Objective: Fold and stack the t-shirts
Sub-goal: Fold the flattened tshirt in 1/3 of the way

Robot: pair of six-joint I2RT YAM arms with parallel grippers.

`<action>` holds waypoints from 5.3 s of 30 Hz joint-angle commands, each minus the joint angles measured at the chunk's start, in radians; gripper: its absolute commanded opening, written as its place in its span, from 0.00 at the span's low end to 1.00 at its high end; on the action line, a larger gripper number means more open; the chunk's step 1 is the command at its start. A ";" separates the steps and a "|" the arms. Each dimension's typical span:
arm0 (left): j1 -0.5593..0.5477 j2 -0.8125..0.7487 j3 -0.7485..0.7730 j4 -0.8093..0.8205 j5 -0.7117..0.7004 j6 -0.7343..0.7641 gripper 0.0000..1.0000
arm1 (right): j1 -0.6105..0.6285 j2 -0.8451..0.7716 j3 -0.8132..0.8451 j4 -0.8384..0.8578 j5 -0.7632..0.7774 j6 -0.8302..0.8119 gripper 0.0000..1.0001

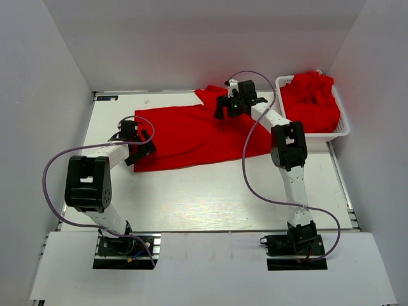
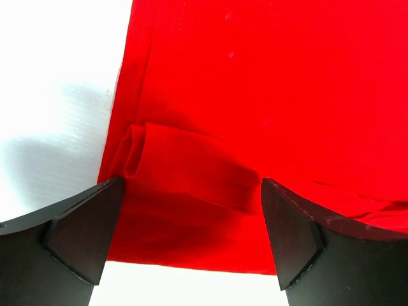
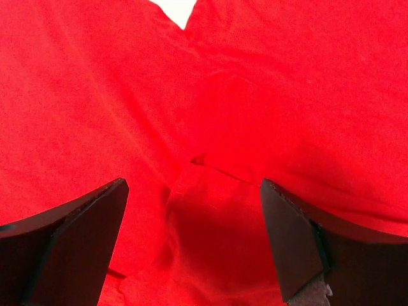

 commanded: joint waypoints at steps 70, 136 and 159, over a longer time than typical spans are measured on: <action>0.026 0.095 0.238 -0.258 -0.056 -0.275 0.00 | -0.132 -0.433 -0.794 0.099 0.251 0.330 0.90; -0.410 0.193 0.333 -0.109 0.367 0.358 1.00 | -0.137 -0.635 -0.776 0.056 0.301 0.230 0.90; -0.390 0.221 0.442 -0.126 -0.010 0.335 1.00 | -0.131 -0.626 -0.782 0.046 0.289 0.216 0.90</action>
